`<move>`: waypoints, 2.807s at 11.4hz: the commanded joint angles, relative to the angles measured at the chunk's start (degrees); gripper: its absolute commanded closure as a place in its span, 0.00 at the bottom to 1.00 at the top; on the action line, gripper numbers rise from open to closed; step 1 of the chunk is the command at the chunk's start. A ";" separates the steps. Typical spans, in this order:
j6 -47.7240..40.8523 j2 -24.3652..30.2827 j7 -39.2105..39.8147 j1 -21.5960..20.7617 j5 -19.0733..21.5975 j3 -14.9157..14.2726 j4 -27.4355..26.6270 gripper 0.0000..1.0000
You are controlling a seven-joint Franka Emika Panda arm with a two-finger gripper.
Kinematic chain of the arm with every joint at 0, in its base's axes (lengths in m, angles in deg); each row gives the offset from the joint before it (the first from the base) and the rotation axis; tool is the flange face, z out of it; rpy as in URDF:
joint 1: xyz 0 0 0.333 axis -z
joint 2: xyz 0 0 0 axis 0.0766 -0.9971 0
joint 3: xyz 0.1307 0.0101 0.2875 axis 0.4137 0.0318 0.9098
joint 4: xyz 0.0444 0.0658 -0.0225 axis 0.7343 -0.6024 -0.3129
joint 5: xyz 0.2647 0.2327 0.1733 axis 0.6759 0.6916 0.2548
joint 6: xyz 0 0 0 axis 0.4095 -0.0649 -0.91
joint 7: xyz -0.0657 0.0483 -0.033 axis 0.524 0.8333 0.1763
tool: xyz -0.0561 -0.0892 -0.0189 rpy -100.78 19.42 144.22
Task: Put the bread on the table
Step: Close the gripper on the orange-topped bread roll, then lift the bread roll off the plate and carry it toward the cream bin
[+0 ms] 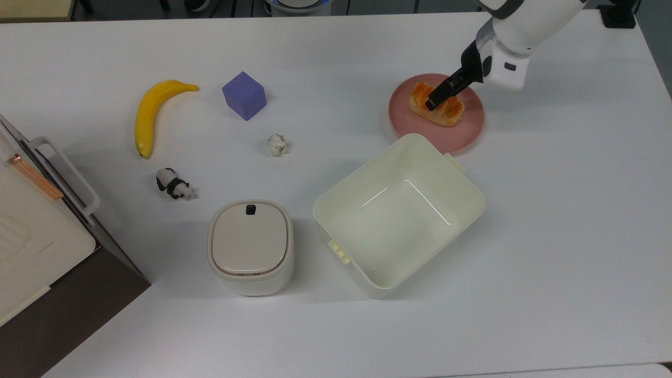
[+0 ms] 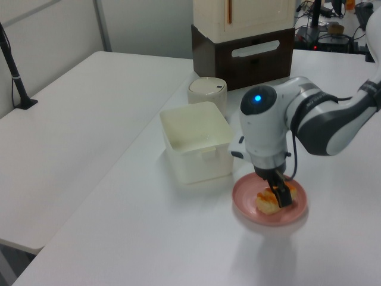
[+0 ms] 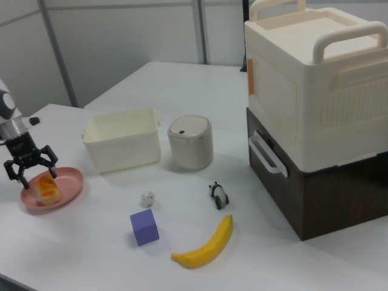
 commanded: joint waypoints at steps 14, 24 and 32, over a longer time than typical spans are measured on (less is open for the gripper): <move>0.92 1.21 0.64 1.00 -1.69 -0.67 -2.56 0.75; -18.12 9.55 16.78 6.18 4.64 -0.67 8.94 0.85; -8.95 7.91 22.89 27.44 5.08 -2.17 8.78 0.85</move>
